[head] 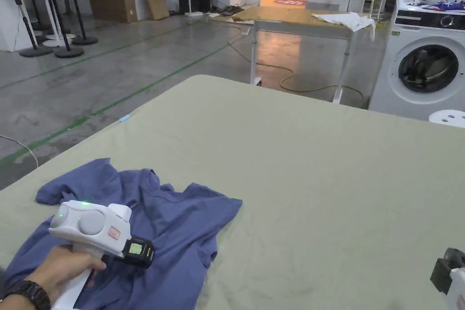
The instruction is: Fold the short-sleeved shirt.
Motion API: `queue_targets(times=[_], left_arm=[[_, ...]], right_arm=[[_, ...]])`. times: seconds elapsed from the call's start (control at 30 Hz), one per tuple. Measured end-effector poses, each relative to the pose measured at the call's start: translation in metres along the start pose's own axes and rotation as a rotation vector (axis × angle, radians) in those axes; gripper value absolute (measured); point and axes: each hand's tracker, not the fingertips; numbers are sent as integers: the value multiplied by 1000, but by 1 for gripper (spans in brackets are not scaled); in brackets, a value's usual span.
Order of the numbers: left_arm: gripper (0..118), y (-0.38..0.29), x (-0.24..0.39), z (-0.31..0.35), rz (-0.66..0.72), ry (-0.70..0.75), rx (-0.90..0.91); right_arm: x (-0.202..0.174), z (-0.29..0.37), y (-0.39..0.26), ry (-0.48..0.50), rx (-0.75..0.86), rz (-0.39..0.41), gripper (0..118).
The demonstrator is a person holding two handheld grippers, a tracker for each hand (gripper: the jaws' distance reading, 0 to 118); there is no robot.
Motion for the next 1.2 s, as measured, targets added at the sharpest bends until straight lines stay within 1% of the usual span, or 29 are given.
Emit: queue_targets(times=[0.07, 0.1, 0.13, 0.17, 0.23, 0.27, 0.3, 0.33, 0.37, 0.4, 0.47, 0.53, 0.6, 0.73, 0.8, 0.97, 1.0, 1.13, 1.2], left_arm=[[99, -8, 16, 2, -77, 69, 90], [98, -8, 26, 3, -91, 103, 91], [95, -6, 26, 4, -99, 107, 95], [88, -7, 30, 8, -99, 97, 107], [65, -7, 34, 13, -93, 99, 120], [49, -8, 33, 22, -85, 99, 132], [18, -8, 33, 23, -83, 108, 139], [0, -9, 31, 24, -87, 134, 144], [0, -12, 29, 24, -86, 113, 144], [0, -6, 15, 16, -57, 87, 149], [0, -8, 8, 20, -25, 54, 173], [0, -9, 1, 24, 26, 27, 236], [0, -13, -4, 36, 61, 2, 339], [0, -15, -11, 70, 172, -91, 513], [0, -11, -13, 88, 187, -127, 605], [0, 24, -8, 137, 143, -190, 785], [0, 35, 0, 150, 118, -198, 802], [0, 68, 50, 188, -52, -217, 855], [0, 83, 79, 201, -107, -281, 866]], right_arm=[[0, -1, -2, -1, -8, 4, 2], [0, -1, -3, -3, -13, 7, 2], [0, -1, -4, -4, -15, 9, 2], [0, -1, -4, -5, -15, 12, 2], [-1, 0, -4, -5, -19, 17, 2], [-2, 0, -4, -4, -21, 19, 2], [-2, 0, -4, -2, -22, 20, 2], [-2, -1, -4, -2, -23, 21, 2], [-2, -1, -5, -2, -23, 20, 2], [-2, -1, -5, 0, -23, 20, 2], [-2, -1, -4, 1, -20, 20, 2], [-1, 1, -3, 2, -15, 15, 2], [-1, 2, -2, 2, -8, 14, 2], [2, 7, 3, 2, 6, 12, 2], [6, 8, 4, 0, 17, 7, 2], [17, 16, 14, -8, 46, -17, 2], [18, 18, 17, -11, 53, -18, 2], [28, 29, 28, -19, 87, -24, 2], [33, 36, 33, -22, 104, -32, 2]])
